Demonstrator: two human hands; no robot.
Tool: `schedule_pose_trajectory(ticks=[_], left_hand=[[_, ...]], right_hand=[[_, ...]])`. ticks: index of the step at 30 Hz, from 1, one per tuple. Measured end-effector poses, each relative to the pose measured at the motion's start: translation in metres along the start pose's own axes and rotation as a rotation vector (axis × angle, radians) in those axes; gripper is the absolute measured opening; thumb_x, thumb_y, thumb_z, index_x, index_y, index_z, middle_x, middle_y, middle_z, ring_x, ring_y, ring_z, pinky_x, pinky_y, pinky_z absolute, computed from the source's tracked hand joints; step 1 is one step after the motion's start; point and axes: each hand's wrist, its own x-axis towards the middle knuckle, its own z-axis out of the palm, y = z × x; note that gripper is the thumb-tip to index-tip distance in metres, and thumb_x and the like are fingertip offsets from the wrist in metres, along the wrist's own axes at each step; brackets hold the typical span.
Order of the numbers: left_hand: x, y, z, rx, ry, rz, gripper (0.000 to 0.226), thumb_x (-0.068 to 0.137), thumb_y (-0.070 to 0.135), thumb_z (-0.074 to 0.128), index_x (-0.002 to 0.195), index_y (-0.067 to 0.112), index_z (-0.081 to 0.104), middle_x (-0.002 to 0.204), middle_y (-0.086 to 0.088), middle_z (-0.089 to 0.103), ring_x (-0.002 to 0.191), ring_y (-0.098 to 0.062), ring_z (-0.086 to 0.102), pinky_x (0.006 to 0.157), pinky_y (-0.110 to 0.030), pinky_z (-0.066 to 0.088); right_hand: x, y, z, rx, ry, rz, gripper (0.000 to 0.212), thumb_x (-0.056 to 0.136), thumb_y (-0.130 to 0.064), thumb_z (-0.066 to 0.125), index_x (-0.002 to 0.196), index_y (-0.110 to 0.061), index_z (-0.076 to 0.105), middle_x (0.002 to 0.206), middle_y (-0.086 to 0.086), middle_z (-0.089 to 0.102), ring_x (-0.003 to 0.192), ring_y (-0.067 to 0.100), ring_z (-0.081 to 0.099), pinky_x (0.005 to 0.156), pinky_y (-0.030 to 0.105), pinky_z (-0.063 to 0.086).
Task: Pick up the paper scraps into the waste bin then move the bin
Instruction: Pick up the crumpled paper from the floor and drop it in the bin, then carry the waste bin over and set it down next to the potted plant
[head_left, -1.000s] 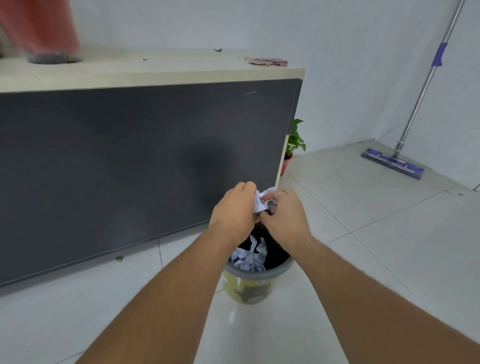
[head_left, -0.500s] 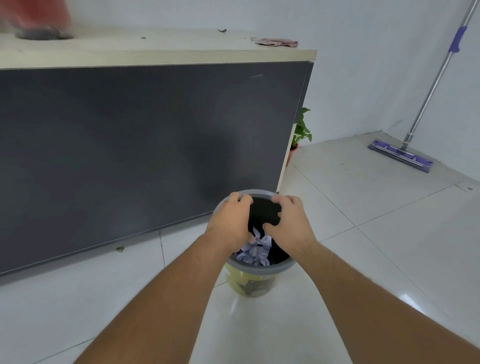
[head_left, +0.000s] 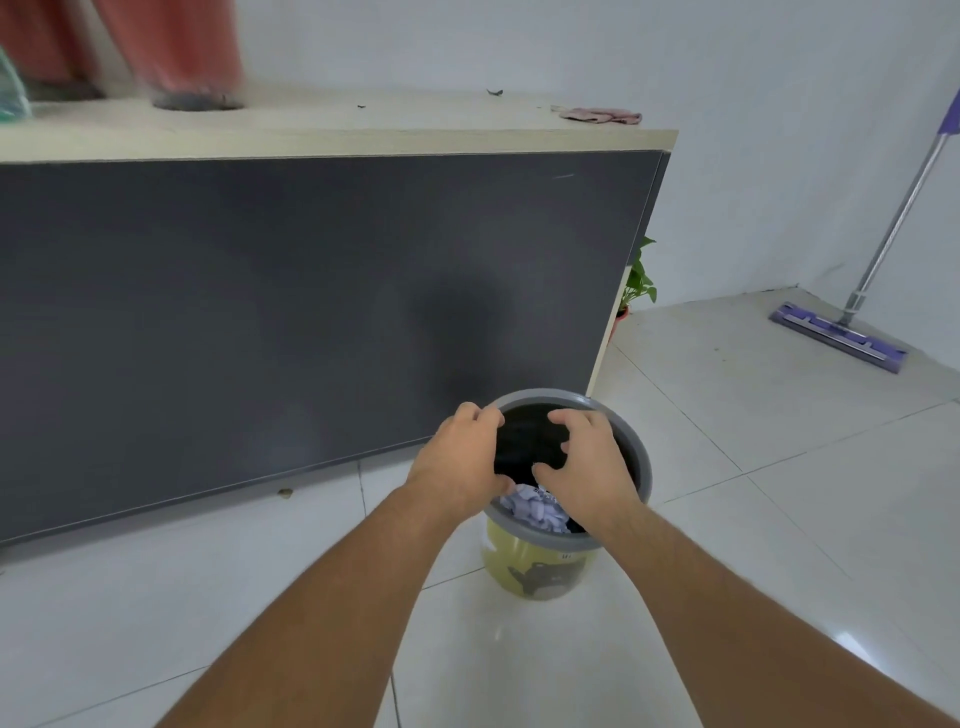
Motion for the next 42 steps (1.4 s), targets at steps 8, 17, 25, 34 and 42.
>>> schedule_pose_trajectory(ticks=[8, 17, 25, 34, 42], left_hand=[[-0.022, -0.018, 0.001, -0.045, 0.006, -0.064, 0.061, 0.081, 0.035, 0.077, 0.133, 0.026, 0.047, 0.134, 0.003, 0.049, 0.113, -0.016, 0.055, 0.092, -0.03, 0.048], [-0.035, -0.014, 0.014, -0.047, -0.013, -0.081, 0.059, 0.085, 0.038, 0.071, 0.137, 0.027, 0.044, 0.137, 0.004, 0.048, 0.114, -0.014, 0.055, 0.082, -0.023, 0.043], [-0.012, 0.007, 0.009, -0.153, -0.052, -0.173, 0.056, 0.086, 0.037, 0.067, 0.136, 0.024, 0.044, 0.135, 0.0, 0.05, 0.117, -0.019, 0.054, 0.099, -0.038, 0.05], [0.016, -0.003, 0.043, -0.209, -0.081, -0.362, 0.076, 0.09, 0.036, 0.064, 0.151, 0.013, 0.024, 0.146, -0.015, 0.044, 0.13, -0.031, 0.048, 0.106, -0.044, 0.042], [0.022, -0.022, 0.069, -0.293, -0.097, -0.376, 0.051, 0.09, 0.026, 0.066, 0.131, 0.018, 0.036, 0.115, -0.012, 0.062, 0.094, -0.027, 0.064, 0.081, -0.04, 0.059]], right_hand=[[-0.01, 0.008, 0.005, 0.037, 0.02, 0.013, 0.06, 0.085, -0.021, 0.074, 0.138, -0.028, 0.046, 0.141, -0.003, 0.044, 0.112, 0.014, 0.057, 0.102, 0.031, 0.047], [-0.028, 0.029, -0.001, 0.076, 0.016, 0.054, 0.061, 0.085, -0.022, 0.075, 0.138, -0.026, 0.046, 0.143, -0.004, 0.041, 0.121, 0.019, 0.056, 0.104, 0.037, 0.051], [0.003, 0.044, -0.037, 0.084, 0.051, 0.113, 0.055, 0.09, -0.02, 0.066, 0.141, -0.021, 0.045, 0.138, 0.003, 0.043, 0.114, 0.02, 0.056, 0.102, 0.037, 0.052], [0.042, 0.115, -0.034, 0.066, -0.022, 0.359, 0.075, 0.092, -0.026, 0.062, 0.154, -0.013, 0.021, 0.147, 0.02, 0.032, 0.12, 0.038, 0.053, 0.09, 0.04, 0.048], [0.048, 0.135, 0.004, 0.109, -0.078, 0.425, 0.064, 0.091, -0.028, 0.06, 0.144, -0.018, 0.026, 0.117, 0.02, 0.055, 0.093, 0.039, 0.063, 0.076, 0.051, 0.06]])
